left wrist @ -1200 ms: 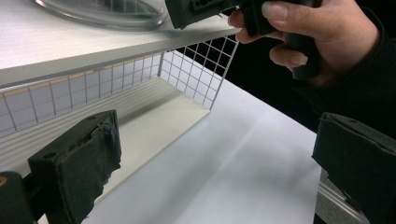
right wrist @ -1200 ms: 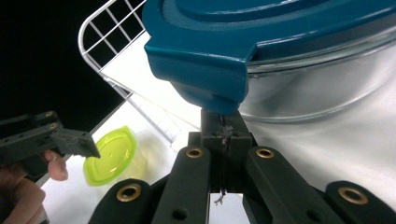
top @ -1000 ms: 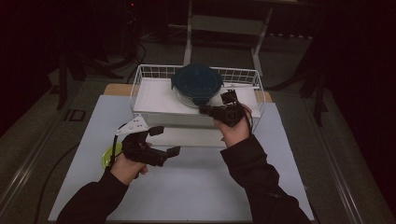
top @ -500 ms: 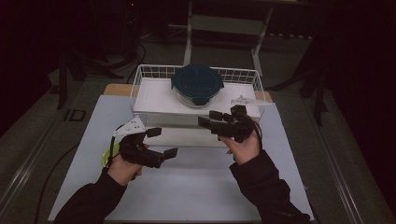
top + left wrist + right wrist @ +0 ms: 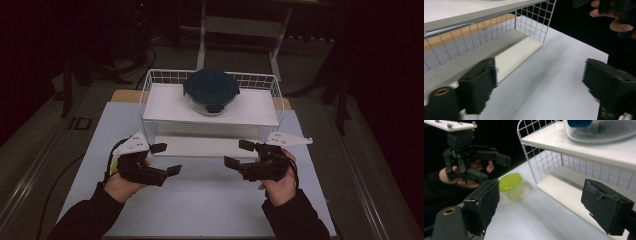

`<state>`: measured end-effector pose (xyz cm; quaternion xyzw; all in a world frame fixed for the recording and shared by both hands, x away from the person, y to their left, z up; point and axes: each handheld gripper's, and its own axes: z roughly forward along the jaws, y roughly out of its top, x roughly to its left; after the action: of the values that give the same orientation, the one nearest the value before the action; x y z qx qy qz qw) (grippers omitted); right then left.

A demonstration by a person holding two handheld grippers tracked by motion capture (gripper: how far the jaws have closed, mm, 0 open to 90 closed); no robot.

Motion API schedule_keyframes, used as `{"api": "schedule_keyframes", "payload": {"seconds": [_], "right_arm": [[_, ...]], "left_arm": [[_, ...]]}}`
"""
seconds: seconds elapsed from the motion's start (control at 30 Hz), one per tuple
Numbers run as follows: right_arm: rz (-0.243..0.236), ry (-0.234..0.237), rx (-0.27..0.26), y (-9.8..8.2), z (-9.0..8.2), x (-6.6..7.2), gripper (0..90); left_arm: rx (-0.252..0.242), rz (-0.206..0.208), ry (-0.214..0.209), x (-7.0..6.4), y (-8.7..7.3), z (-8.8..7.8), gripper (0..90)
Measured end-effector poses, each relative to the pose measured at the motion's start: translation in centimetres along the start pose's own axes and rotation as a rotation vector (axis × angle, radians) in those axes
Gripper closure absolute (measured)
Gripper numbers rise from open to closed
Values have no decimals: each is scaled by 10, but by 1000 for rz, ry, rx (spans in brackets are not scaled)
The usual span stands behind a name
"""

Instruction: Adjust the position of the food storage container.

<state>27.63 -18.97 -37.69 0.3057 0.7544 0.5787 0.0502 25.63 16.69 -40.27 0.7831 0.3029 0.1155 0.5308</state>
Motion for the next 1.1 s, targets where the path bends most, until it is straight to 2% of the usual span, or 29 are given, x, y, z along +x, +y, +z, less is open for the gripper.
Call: {"api": "schedule_keyframes", "payload": {"seconds": [0.07, 0.13, 0.37, 0.57, 0.7, 0.8, 0.87, 0.97, 1.03, 1.07, 1.1], "right_arm": [[8, -2, 1, -7, -6, 0, 150], [12, -5, 4, -14, -10, 0, 149], [12, -1, -5, -34, -24, -1, 150], [23, -11, -10, -45, -32, -4, 151], [22, -13, -16, -49, -33, -3, 151], [12, -18, -19, -51, -34, -2, 151], [9, -17, -25, -52, -35, -1, 151], [16, -12, -27, -54, -36, -1, 151], [18, -10, -26, -54, -36, -2, 151], [26, -8, -22, -55, -36, -2, 151], [28, -7, -23, -56, -36, -2, 151]], "left_arm": [[-8, 0, -1, 2, -2, -7, 203], [-12, 2, 12, 4, -5, -15, 226], [-8, -1, 58, 10, -18, -40, 267], [-27, -62, 92, 25, -35, -62, 346], [-38, -85, 127, 36, -47, -75, 452], [-18, -89, 168, 44, -57, -83, 539], [-3, -103, 200, 49, -64, -87, 564], [11, -122, 212, 57, -73, -94, 590], [11, -122, 212, 57, -73, -94, 591], [27, -156, 236, 66, -83, -100, 647], [36, -159, 254, 68, -86, -101, 654]]}}
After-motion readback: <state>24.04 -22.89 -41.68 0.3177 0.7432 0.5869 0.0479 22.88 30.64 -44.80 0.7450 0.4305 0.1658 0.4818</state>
